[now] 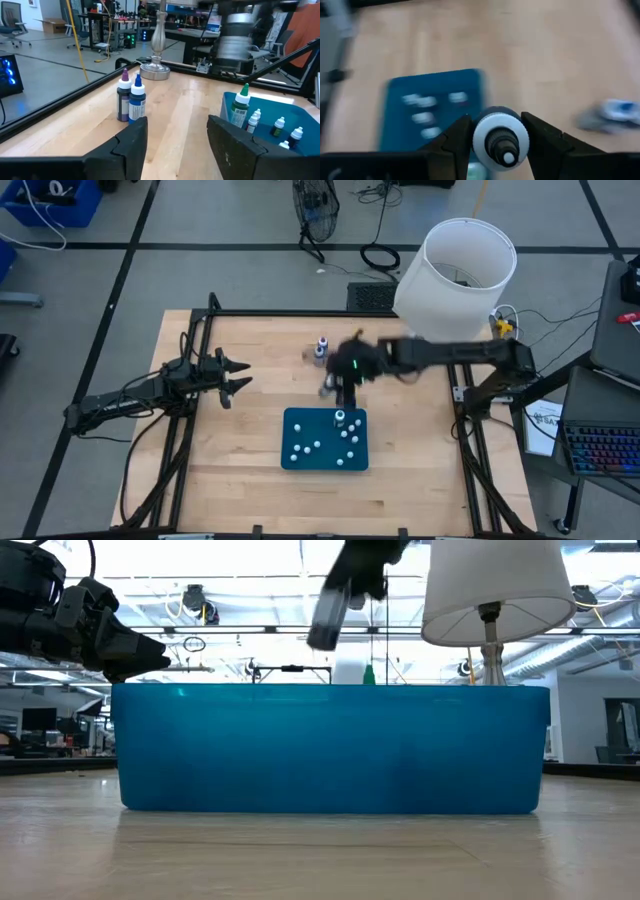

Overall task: Pick & Place food coloring
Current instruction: Put the black food coloring bottle into the bin

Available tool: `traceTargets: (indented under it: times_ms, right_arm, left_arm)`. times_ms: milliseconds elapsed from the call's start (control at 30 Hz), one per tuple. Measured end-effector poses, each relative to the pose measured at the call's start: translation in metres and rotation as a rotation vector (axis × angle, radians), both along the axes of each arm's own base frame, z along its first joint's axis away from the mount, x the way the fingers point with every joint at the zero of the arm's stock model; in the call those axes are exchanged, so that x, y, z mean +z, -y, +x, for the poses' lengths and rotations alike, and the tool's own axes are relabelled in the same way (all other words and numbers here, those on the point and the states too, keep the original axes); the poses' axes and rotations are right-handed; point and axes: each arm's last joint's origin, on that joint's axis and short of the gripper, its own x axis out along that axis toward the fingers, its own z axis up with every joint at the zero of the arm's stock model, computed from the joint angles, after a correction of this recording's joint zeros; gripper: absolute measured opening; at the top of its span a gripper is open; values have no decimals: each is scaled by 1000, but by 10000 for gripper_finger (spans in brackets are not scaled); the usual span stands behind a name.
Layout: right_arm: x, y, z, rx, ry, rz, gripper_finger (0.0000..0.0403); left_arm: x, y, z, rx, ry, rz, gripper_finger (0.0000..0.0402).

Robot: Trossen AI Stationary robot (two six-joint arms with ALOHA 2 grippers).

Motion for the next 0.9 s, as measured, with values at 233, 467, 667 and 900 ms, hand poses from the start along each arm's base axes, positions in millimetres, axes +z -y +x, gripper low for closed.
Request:
traceTargets:
  times_ms: [233, 467, 667, 900]
  right_arm:
    - [-7, -94, -6, 121, -23, -42, 140]
    - [-45, -144, 2, 175, -103, -91, 140]
    - [-72, -145, 8, 148, -224, -104, 140]
    - [-77, -141, 7, 94, -265, -84, 140]
  left_arm:
    - [0, 0, 0, 0, 0, 0, 193]
    - [0, 0, 0, 0, 0, 0, 197]
    - [0, 0, 0, 0, 0, 0, 208]
    - [0, 0, 0, 0, 0, 0, 205]
